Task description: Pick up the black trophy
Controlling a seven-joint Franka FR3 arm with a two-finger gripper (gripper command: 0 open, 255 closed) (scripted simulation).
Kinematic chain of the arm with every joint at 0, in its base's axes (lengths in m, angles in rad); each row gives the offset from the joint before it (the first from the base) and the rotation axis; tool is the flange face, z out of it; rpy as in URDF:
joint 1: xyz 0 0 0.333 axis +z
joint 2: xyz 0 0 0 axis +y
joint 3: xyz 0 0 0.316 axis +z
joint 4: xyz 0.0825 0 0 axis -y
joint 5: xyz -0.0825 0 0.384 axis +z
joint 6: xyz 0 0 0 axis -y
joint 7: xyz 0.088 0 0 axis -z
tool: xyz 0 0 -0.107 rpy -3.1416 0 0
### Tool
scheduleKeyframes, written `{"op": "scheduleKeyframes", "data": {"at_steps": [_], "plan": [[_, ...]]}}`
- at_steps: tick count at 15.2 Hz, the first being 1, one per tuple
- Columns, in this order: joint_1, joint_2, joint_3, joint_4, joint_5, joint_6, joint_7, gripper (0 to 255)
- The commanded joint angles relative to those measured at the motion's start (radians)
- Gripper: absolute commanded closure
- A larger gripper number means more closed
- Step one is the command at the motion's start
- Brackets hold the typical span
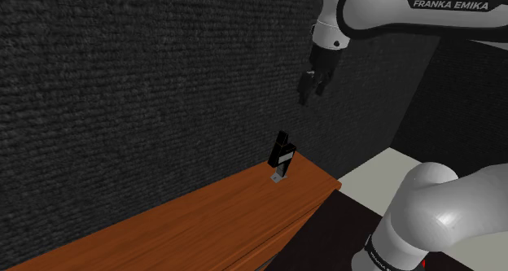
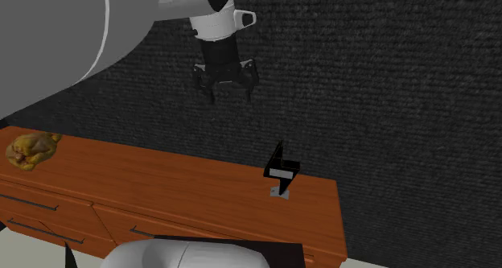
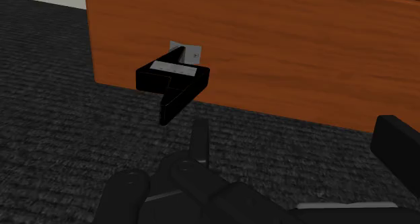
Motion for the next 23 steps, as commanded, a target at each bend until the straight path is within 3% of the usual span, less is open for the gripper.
{"op": "scheduleKeyframes", "data": {"at_steps": [1,8,15,19,23], "plan": [[0.0,0.0,0.0,0.0,0.0,0.0,0.0,0],[0.036,0.051,-0.179,-0.132,-0.072,0.174,-0.319,0],[0.081,0.21,-0.364,-0.169,-0.119,0.358,-0.646,0],[0.124,0.346,-0.47,-0.149,-0.111,0.462,-0.845,0],[0.179,0.51,-0.572,-0.102,-0.053,0.557,-1.064,0]]}}
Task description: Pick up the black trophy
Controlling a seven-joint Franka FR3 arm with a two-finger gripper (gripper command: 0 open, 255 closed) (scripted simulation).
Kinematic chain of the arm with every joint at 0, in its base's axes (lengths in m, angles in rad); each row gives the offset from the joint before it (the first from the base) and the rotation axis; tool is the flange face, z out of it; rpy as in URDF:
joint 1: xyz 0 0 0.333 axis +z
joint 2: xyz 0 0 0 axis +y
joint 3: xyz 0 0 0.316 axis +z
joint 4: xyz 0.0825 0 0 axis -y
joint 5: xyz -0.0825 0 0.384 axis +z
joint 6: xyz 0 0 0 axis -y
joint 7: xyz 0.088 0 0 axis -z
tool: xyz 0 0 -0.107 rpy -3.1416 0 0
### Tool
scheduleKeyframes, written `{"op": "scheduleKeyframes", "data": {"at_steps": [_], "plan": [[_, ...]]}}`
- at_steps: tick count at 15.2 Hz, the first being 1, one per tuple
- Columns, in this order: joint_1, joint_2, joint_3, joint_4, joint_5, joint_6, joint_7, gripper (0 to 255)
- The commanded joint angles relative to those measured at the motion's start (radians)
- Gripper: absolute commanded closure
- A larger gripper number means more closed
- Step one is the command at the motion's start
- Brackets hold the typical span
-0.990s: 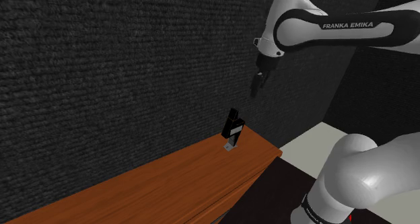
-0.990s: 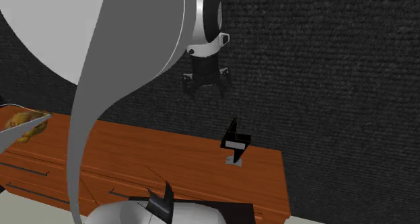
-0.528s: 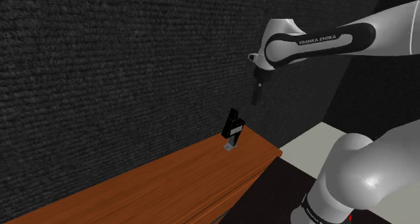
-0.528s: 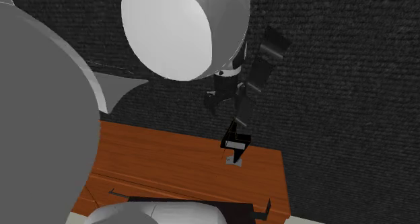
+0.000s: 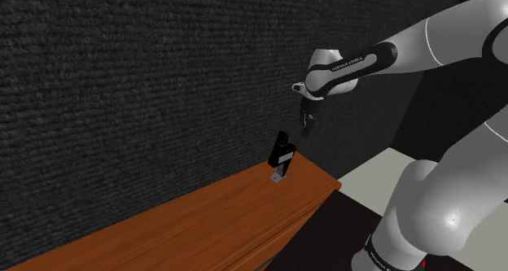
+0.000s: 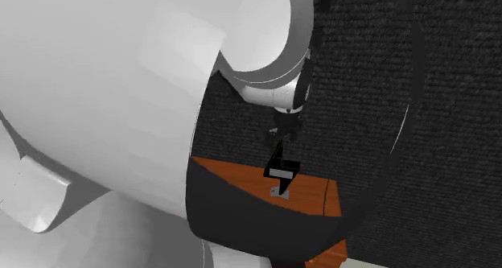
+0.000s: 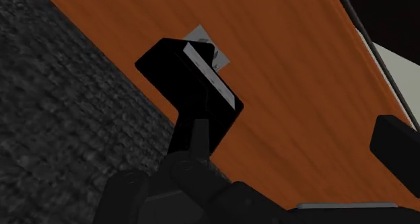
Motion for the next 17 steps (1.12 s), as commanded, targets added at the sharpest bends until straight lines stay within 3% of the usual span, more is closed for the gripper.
{"op": "scheduleKeyframes", "data": {"at_steps": [1,6,11,17], "plan": [[0.029,0.085,-0.047,0.028,0.041,0.043,-0.121,0],[0.073,0.337,-0.118,0.129,0.231,0.123,-0.453,0],[0.009,0.589,-0.062,0.269,0.426,0.148,-0.762,0],[-0.031,0.678,-0.016,0.288,0.494,0.2,-0.835,0]]}}
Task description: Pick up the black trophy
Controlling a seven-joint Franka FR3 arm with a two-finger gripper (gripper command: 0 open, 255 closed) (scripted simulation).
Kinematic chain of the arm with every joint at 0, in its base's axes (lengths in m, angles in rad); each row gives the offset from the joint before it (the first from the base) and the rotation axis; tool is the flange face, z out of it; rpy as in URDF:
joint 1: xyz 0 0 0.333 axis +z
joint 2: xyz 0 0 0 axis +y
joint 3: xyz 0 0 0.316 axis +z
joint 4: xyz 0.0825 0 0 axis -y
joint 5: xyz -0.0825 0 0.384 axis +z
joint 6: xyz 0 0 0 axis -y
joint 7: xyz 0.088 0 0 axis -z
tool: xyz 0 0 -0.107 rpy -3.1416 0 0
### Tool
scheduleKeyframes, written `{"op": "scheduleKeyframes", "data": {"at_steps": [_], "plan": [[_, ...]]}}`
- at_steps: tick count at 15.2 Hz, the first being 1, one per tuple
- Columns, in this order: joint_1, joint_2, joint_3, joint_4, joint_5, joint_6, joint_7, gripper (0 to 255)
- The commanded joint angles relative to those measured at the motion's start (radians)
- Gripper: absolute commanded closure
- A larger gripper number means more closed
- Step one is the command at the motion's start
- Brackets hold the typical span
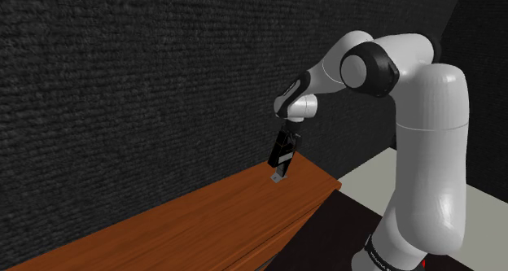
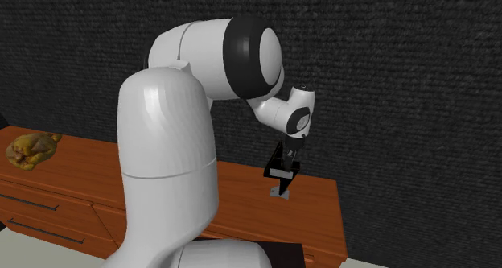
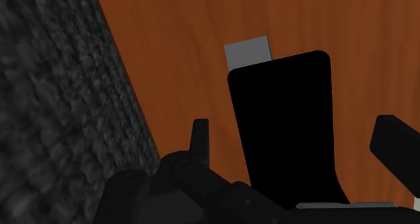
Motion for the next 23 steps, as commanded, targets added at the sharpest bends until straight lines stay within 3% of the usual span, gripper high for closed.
{"op": "scheduleKeyframes", "data": {"at_steps": [1,4,5,14,23], "plan": [[-0.011,0.025,0.012,0.002,0.021,0.019,-0.017,0],[-0.018,0.042,0.022,0.002,0.037,0.034,-0.027,0],[-0.019,0.042,0.022,0.001,0.037,0.035,-0.028,255],[-0.018,0.042,0.022,0.002,0.037,0.034,-0.027,255],[0.02,-0.054,-0.027,0.011,-0.05,-0.056,0.033,255]]}}
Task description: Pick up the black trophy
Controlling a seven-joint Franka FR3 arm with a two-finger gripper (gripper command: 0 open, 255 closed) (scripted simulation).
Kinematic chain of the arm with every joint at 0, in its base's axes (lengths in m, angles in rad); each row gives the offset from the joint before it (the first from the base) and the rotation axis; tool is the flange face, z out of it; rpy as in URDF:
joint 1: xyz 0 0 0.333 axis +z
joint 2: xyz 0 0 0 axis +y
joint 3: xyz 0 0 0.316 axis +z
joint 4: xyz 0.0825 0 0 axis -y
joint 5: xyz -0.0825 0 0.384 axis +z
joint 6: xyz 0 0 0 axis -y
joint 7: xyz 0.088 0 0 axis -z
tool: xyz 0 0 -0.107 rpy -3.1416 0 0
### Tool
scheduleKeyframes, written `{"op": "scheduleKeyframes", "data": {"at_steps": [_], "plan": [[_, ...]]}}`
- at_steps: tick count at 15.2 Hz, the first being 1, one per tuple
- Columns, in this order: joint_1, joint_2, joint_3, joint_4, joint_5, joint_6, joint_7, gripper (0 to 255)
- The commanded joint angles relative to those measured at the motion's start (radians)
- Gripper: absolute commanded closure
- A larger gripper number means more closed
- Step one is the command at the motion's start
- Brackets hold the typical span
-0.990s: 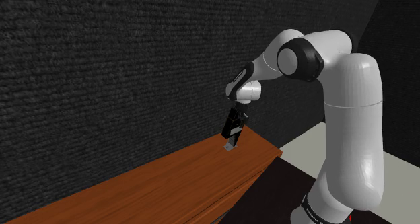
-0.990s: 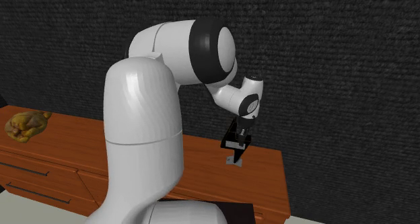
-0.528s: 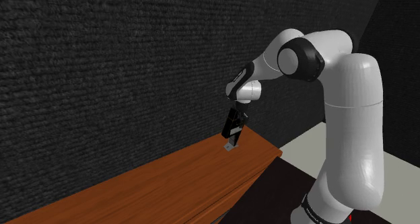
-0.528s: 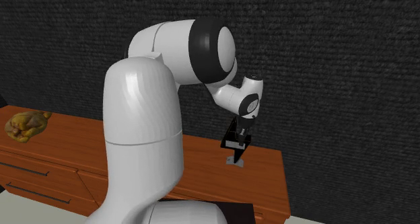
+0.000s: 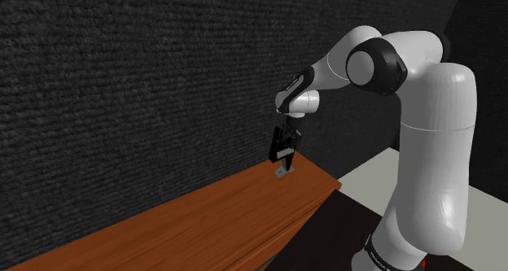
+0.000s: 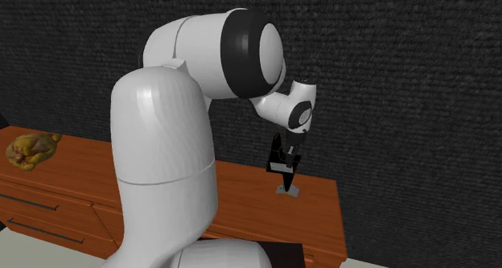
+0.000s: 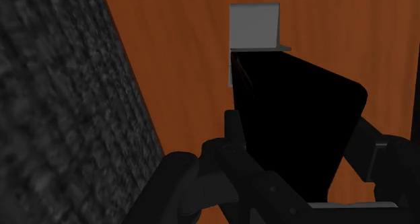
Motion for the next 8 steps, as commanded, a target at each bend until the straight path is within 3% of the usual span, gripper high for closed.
{"op": "scheduleKeyframes", "data": {"at_steps": [1,8], "plan": [[0.008,-0.022,-0.01,0.006,-0.02,-0.023,0.015,255],[0.024,-0.073,-0.03,0.021,-0.067,-0.079,0.047,255]]}}
